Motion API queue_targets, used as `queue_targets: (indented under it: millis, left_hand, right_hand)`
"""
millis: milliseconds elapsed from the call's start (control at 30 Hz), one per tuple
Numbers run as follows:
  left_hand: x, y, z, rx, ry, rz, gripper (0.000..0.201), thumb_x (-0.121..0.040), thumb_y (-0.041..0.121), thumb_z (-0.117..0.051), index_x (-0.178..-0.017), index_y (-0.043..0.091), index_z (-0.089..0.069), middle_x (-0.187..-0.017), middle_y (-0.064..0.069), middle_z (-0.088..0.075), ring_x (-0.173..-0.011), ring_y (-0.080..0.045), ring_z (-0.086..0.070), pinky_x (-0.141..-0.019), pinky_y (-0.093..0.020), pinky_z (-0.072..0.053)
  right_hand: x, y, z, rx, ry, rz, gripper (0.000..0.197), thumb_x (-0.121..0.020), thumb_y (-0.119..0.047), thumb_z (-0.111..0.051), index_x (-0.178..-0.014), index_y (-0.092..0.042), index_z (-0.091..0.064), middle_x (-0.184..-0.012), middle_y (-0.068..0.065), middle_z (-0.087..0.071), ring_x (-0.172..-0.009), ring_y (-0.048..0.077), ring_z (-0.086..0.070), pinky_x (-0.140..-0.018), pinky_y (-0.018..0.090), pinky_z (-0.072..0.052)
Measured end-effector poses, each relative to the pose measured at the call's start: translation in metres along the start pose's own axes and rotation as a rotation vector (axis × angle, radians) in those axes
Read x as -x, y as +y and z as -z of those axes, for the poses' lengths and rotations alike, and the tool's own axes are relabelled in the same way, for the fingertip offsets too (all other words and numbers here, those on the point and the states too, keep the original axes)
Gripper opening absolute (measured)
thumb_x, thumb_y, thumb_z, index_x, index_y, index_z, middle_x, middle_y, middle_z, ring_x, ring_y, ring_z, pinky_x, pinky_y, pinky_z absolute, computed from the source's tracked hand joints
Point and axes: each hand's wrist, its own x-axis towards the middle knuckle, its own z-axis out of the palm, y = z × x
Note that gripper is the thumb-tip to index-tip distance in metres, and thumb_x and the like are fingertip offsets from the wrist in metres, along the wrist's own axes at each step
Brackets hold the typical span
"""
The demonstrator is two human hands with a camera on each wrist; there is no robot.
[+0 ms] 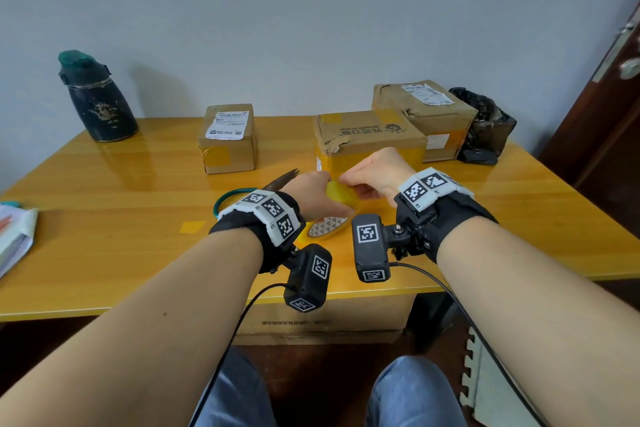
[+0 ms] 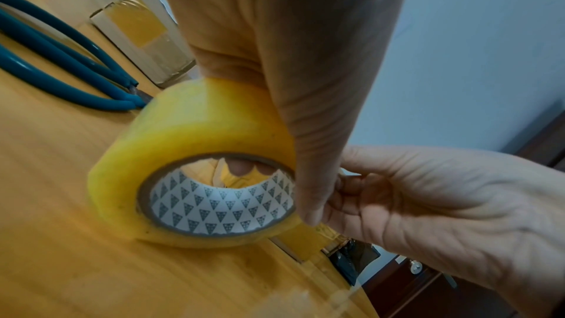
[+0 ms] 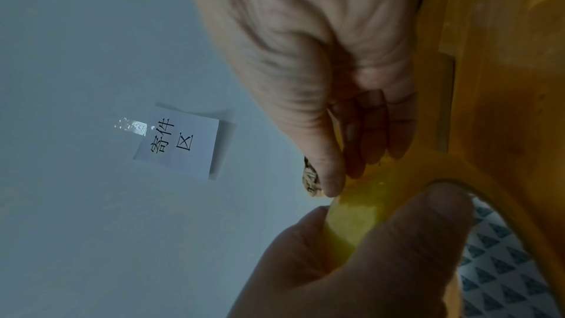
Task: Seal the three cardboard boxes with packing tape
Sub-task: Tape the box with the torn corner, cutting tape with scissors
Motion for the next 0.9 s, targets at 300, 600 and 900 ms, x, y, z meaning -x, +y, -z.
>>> queue_targets:
  millis: [300, 600, 900]
  left_hand:
    - [0.0024, 0.0044, 0.0006, -0.024, -0.029, -0.008, 0.074, -0.08, 0.054, -0.068, -0.136, 0.013, -0.042, -0.132, -0.006, -0.053, -0.112, -0.021, -0.051, -0.078, -0.028, -0.039]
    - [0.0003, 0.0035, 0.0003, -0.012, -0.032, -0.004, 0.075, -0.081, 0.053, -0.068, -0.138, 0.013, -0.04, -0.132, -0.007, -0.053, -0.104, -0.019, -0.052, -0.077, -0.028, -0.041]
    - [-0.0051, 0.0055, -0.0015, -0.052, -0.044, 0.0, 0.085, -0.08, 0.055, -0.068, -0.146, 0.015, -0.032, -0.144, -0.006, -0.044, -0.128, -0.023, -0.045, -0.092, -0.031, -0.042]
  right_hand:
    - [-0.0086, -0.0016, 0.0012, 0.108, -0.083, -0.08, 0.029, -0.08, -0.016, -0.076, -0.094, 0.007, -0.067, -0.081, 0.015, -0.067, -0.079, 0.027, -0.064, -0.084, 0.048, -0.057]
    - [-0.0077, -0.0022, -0.0027, 0.201, -0.152, -0.109, 0.013, -0.091, -0.011, -0.055, -0.081, -0.003, -0.053, -0.073, 0.013, -0.051, -0.068, 0.025, -0.051, -0.077, 0.039, -0.055]
    - [-0.0022, 0.0064, 0.0047, 0.01, -0.191, -0.173, 0.021, -0.091, -0.006, -0.051, -0.071, -0.006, -0.047, -0.066, 0.008, -0.043, -0.059, 0.019, -0.042, -0.056, 0.031, -0.039]
